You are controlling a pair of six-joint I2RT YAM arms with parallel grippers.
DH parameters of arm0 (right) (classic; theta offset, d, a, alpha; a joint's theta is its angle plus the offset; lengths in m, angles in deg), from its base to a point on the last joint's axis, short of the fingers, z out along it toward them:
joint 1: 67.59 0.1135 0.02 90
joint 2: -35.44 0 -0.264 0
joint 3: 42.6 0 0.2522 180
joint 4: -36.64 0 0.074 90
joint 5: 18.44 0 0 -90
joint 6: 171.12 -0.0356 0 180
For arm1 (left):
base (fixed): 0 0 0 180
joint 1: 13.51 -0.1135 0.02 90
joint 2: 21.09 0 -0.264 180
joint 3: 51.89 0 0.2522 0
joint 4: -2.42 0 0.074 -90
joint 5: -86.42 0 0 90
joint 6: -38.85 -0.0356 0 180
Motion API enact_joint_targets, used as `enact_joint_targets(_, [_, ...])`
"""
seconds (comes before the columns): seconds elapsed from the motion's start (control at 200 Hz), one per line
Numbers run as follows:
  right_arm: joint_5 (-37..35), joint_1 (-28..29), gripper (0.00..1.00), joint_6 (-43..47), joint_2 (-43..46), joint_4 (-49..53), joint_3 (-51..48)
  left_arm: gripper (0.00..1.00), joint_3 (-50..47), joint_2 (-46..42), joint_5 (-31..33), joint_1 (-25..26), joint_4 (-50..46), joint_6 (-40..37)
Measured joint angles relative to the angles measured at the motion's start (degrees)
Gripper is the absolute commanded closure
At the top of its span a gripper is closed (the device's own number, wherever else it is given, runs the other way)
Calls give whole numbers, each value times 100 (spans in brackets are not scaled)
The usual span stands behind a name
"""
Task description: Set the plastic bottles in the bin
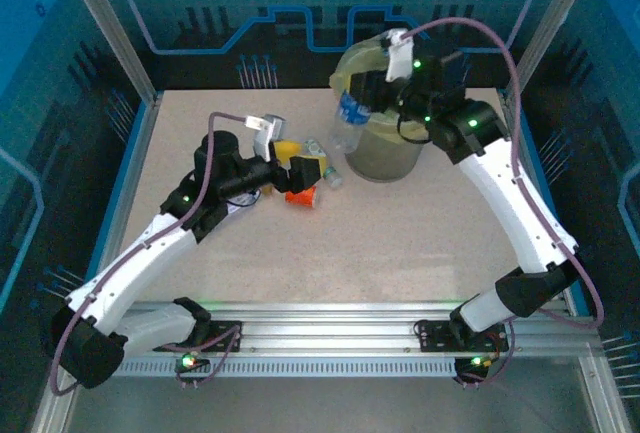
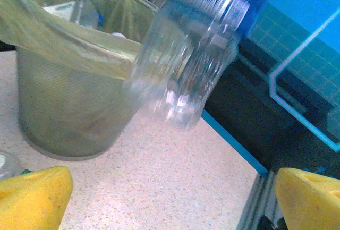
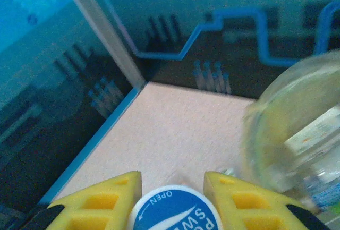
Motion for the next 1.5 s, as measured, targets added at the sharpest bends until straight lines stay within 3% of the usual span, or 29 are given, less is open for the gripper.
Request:
enact_joint_targets(0.205, [-960,-79,96,892,-507,354,1572,1,-286,-385,662,0,-79,-4])
enact_joint_targets(0.48, [-2090,-223,96,2170,-2227,1141,3713,1,-428,-597,1137,0,-264,-4])
enact_joint_targets(0.745, [-2903,-323,94,2938,-2992,1464,3818,1,-498,-649,1473,0,-391,-4])
enact_joint_targets(1.056, [-3359,-645,91,3327,-3403,1510,3856,1,-566,-671,1585,0,-487,-7])
enact_joint_targets(1.356, [-3698,-719,83,3567,-4015,1550,4170,1,-566,-671,1585,-2,-590,-7])
enact_joint_targets(1.501, [-3965,-726,70,3692,-4144,1585,4172,1,-566,-673,1585,-2,-610,-7])
